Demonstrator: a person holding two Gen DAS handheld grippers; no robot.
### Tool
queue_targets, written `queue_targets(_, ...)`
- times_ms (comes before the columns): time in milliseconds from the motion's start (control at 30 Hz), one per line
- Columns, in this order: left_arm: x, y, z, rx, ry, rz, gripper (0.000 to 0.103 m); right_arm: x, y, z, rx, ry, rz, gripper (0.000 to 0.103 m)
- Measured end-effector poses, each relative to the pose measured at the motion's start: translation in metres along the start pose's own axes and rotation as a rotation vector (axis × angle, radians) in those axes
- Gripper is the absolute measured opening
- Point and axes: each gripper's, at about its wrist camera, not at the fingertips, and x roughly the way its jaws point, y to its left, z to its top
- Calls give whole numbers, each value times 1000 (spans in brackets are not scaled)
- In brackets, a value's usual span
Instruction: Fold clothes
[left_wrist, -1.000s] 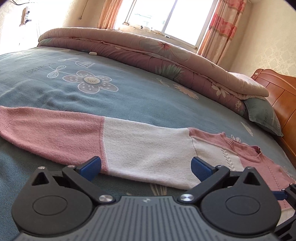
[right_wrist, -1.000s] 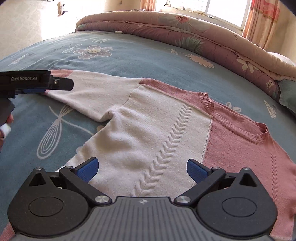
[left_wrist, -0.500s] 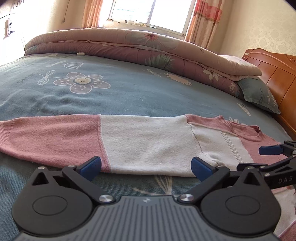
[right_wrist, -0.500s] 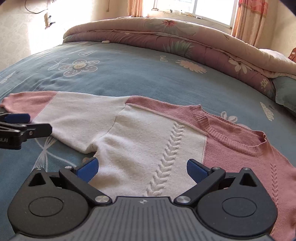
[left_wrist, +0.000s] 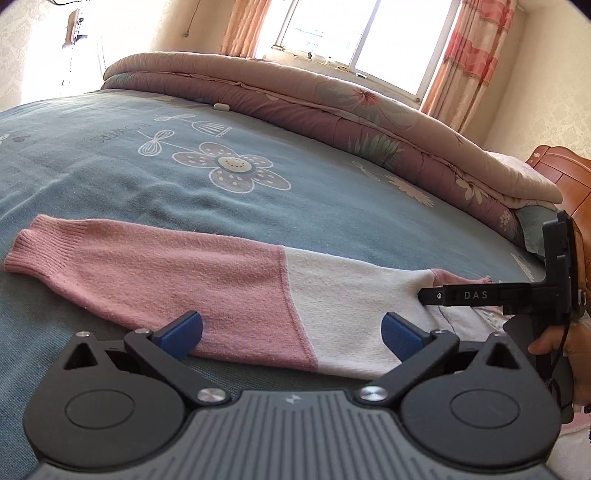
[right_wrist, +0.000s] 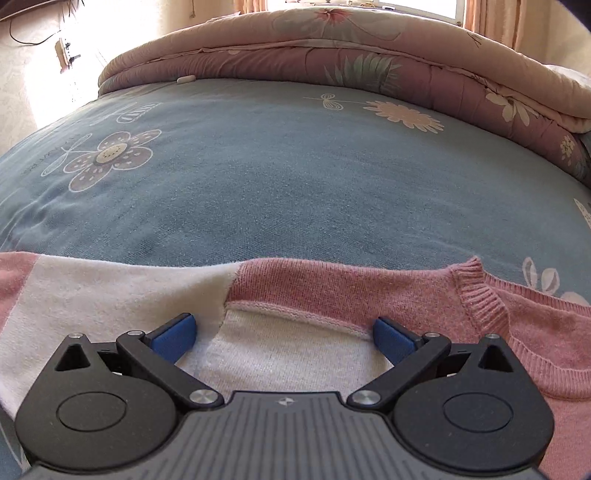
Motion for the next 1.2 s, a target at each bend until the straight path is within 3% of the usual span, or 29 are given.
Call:
queue_targets(200, 2, -4, -1, 30, 2, 17, 102, 19, -6, 24, 40, 21, 16, 103)
queue_targets(300, 0, -3, 0, 23, -2, 17, 102, 5, -3, 26, 60, 18, 31, 103)
queue_targets(467, -3, 7, 3, -32, -21, 59, 102, -14, 25, 13, -14, 59, 138, 103)
queue_targets(533, -4, 10, 4, -53, -30, 72, 102, -8, 37, 6, -59, 85, 130, 103)
queue_targets(600, -4, 13, 4, -62, -36, 81, 102, -1, 44, 3, -95, 55, 101, 103)
queue_targets(767, -4, 17, 5, -79, -50, 111, 102, 2, 40, 18, -46, 52, 93, 103)
queue_targets(933, -3, 13, 6, -68, -51, 159, 102, -33, 55, 2, -160, 20, 100, 103)
queue_targets(1000, -2, 6, 4, -20, -51, 179, 102, -37, 60, -13, -198, 77, 127, 103)
queue_targets(1067, -2, -2, 3, 21, -51, 176, 102, -46, 57, -26, -184, 120, 192, 103)
queue_targets(1200, 0, -21, 2, 64, -46, 134, 102, -96, 37, -42, -116, 70, 238, 103)
